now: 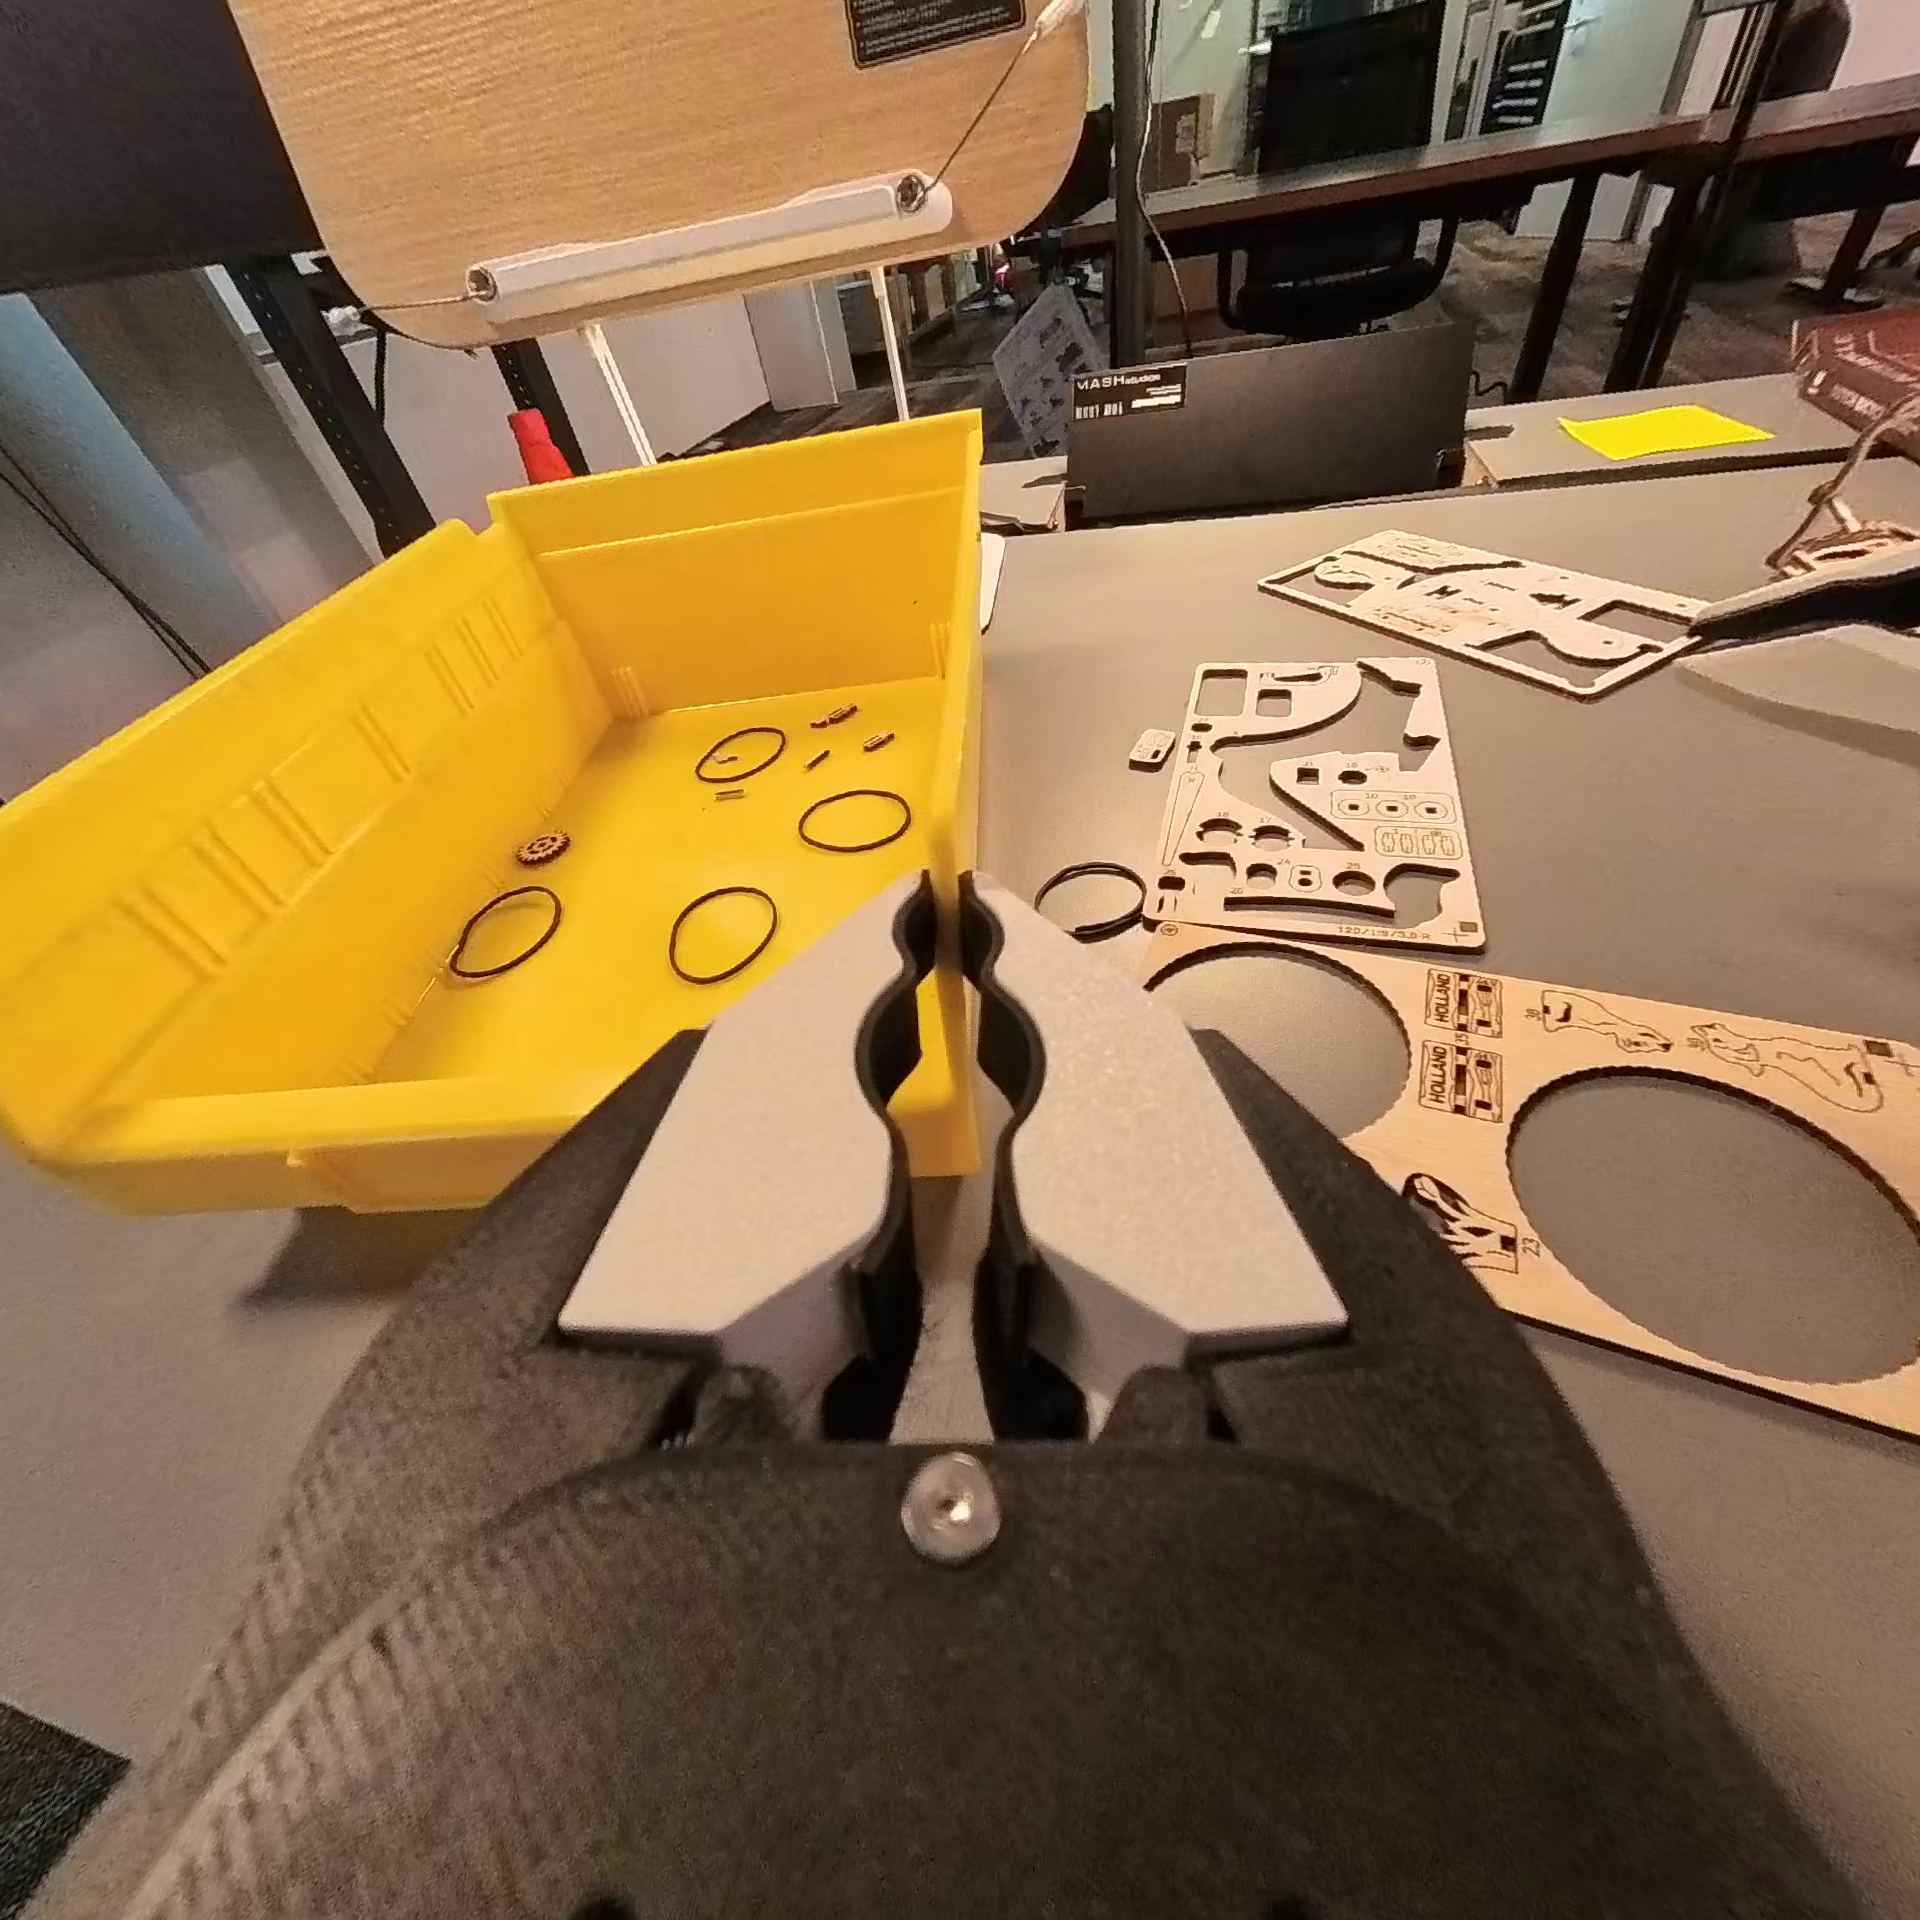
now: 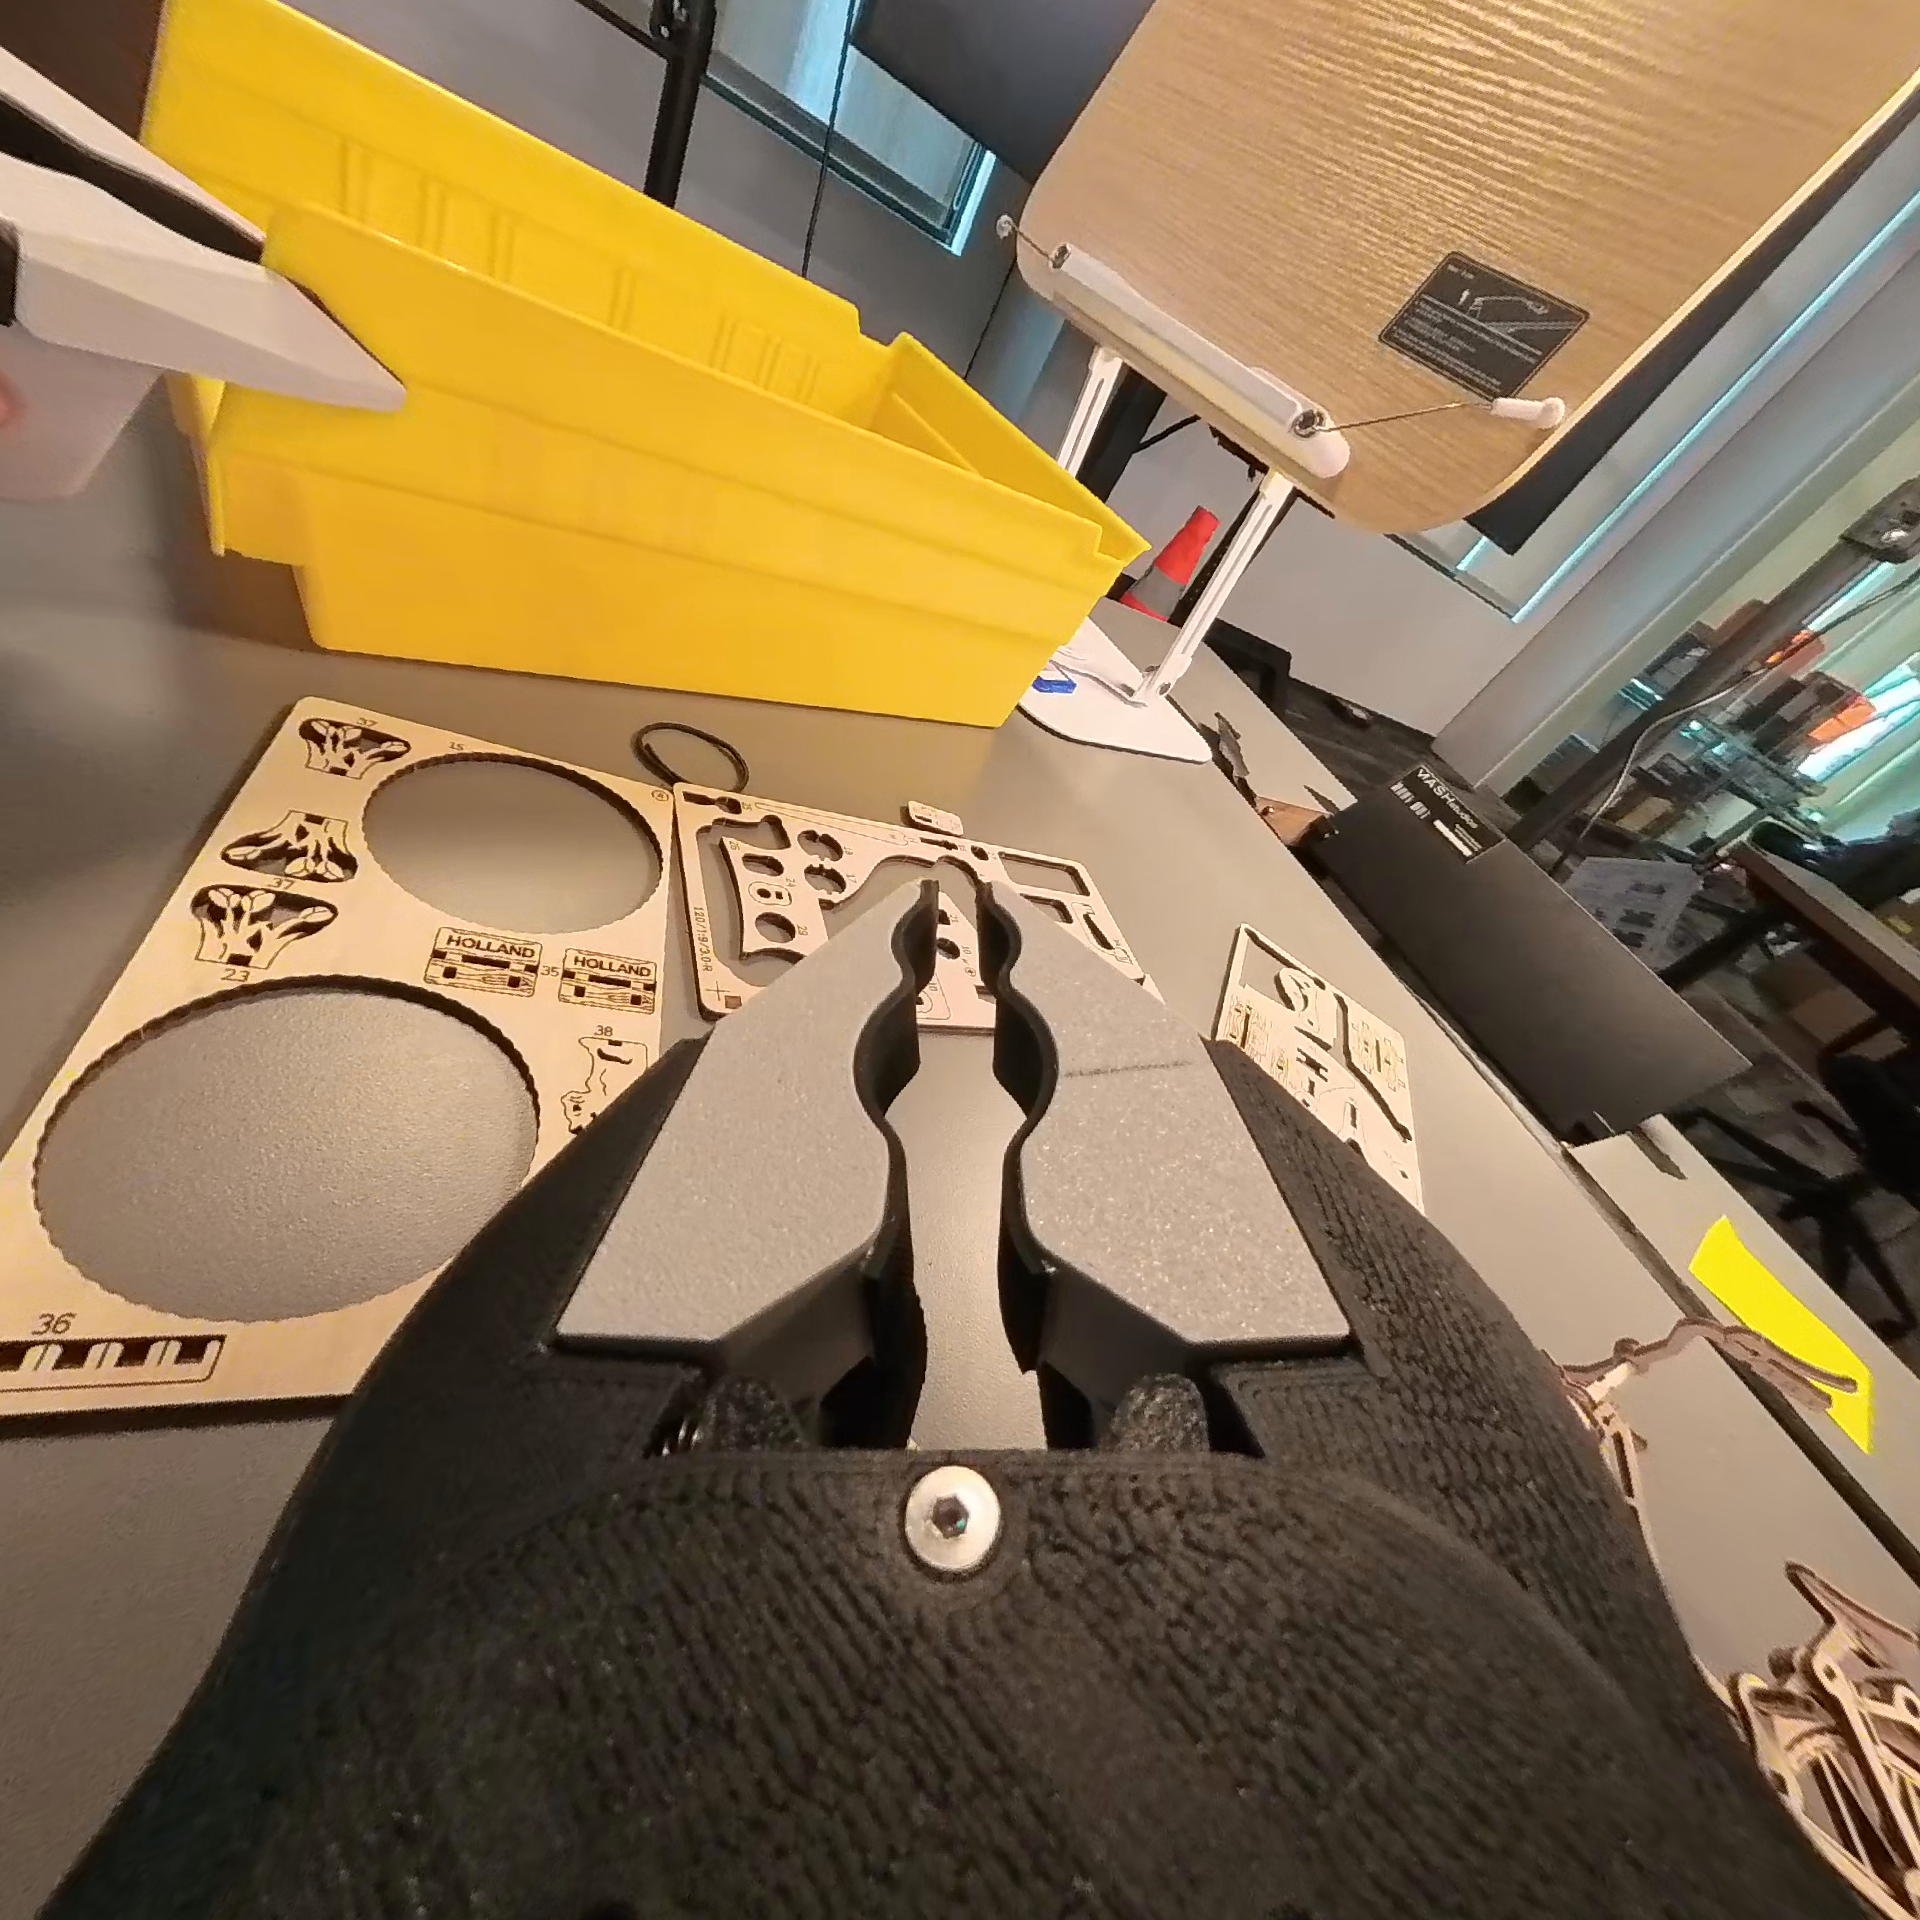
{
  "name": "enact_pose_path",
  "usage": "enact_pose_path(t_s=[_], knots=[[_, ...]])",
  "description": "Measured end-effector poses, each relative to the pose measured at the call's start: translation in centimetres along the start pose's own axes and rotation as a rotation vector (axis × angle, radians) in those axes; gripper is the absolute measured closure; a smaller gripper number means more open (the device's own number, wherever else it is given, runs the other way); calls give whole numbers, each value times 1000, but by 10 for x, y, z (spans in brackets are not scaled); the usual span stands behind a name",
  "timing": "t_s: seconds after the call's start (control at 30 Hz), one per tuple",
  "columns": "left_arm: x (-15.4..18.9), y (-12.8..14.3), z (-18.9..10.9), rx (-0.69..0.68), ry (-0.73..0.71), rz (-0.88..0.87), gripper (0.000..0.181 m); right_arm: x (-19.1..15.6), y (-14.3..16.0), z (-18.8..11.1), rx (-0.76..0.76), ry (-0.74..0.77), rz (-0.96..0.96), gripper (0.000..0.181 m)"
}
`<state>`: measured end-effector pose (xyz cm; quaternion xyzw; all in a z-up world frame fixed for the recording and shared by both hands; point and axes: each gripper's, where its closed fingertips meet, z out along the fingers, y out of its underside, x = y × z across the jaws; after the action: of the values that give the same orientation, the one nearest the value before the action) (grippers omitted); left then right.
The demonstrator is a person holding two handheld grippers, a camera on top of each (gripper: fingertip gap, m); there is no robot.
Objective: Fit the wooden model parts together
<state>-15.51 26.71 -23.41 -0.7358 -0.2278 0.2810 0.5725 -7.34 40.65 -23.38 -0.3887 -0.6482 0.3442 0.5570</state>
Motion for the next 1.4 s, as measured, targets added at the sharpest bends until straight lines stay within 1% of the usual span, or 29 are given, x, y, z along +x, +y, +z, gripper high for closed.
enact_pose_path(t_s=[0.8,0.97,1.07,1.13,1.2,1.3,1.37,1.4], knots=[[-3,0,-1,5,6,-8,180,-2,-7,-4,42,-31,18,177],[-22,4,-4,-7,-15,-49,178,0,-10,-3,63,-39,30,177],[-37,5,-6,-8,-76,-68,174,5,-14,3,96,-44,35,178],[-41,-10,-15,71,-124,-48,163,8,-16,10,112,-50,25,178],[-34,-33,-27,179,-141,-7,161,13,-13,20,101,-61,34,178],[-7,-56,-34,284,-84,23,161,17,2,37,12,-128,98,171],[9,-60,-29,304,-27,11,162,11,12,48,-57,-213,111,167],[16,-60,-25,299,1,6,163,4,20,53,-125,-287,147,163]])
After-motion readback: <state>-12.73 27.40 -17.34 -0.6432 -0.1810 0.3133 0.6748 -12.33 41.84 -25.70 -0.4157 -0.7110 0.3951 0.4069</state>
